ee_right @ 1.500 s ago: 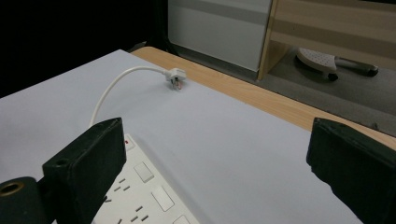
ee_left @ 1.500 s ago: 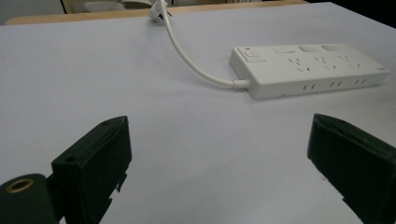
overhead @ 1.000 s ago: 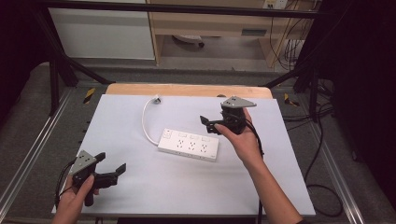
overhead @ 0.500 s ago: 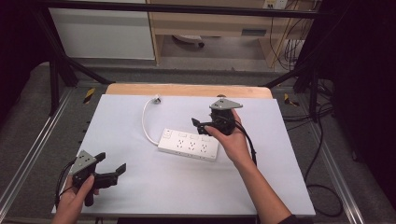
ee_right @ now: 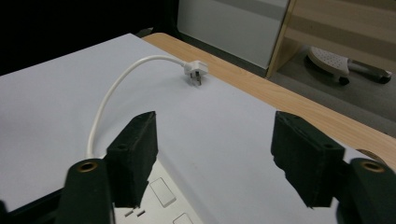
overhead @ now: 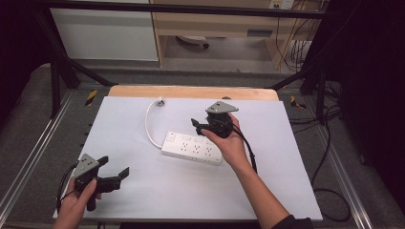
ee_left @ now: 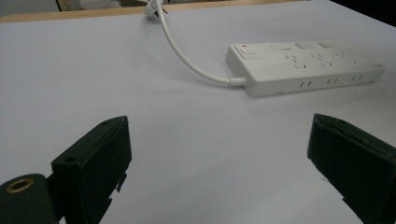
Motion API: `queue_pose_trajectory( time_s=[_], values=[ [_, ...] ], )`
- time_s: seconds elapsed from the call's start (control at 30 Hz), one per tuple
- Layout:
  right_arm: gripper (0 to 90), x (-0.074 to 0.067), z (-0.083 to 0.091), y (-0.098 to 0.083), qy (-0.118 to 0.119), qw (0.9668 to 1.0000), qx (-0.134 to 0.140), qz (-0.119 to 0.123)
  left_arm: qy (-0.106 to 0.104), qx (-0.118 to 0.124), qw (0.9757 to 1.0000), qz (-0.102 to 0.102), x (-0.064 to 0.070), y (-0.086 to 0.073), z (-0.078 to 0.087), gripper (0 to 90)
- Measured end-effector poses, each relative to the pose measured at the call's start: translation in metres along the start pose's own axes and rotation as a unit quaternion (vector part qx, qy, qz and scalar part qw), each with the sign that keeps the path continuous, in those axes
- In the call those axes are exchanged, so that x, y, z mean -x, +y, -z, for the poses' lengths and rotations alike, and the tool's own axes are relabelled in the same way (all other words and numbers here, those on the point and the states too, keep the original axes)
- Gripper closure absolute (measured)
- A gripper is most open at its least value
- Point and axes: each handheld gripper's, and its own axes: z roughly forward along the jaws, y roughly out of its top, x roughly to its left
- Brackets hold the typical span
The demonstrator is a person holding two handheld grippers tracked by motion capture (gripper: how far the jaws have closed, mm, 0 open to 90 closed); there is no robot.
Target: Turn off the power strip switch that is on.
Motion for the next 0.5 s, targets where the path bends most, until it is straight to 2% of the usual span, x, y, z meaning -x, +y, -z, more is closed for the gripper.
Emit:
queue_pose_trajectory(
  time_s=[0.13, 0.23, 0.27, 0.37, 0.5],
  values=[
    [45.1, -0.0035, -0.0009, 0.001, 0.005, 0.9999, 0.005, 0.011, -0.001, 0.0, 1.0, 0.0, 0.0, 0.0, 0.0, 6.2],
    [54.1, -0.0048, -0.0013, 0.0019, 0.012, 0.9998, 0.011, 0.008, 0.0, 0.0, 1.0, 0.0, 0.0, 0.0001, 0.0001, 6.2],
    [54.1, -0.0048, -0.0013, 0.0019, 0.012, 0.9998, 0.011, 0.008, 0.0, 0.0, 1.0, 0.0, 0.0, 0.0001, 0.0001, 6.2],
    [63.0, -0.0073, -0.0022, 0.0029, 0.014, 0.9996, 0.016, 0.017, 0.0, 0.0, 1.0, 0.0, 0.0, 0.0, 0.0001, 6.2],
    [68.0, -0.0087, -0.0031, 0.0028, 0.016, 0.9995, 0.019, 0.021, 0.0, 0.0, 1.0, 0.0, 0.0, 0.0, 0.0001, 6.2]
  ],
)
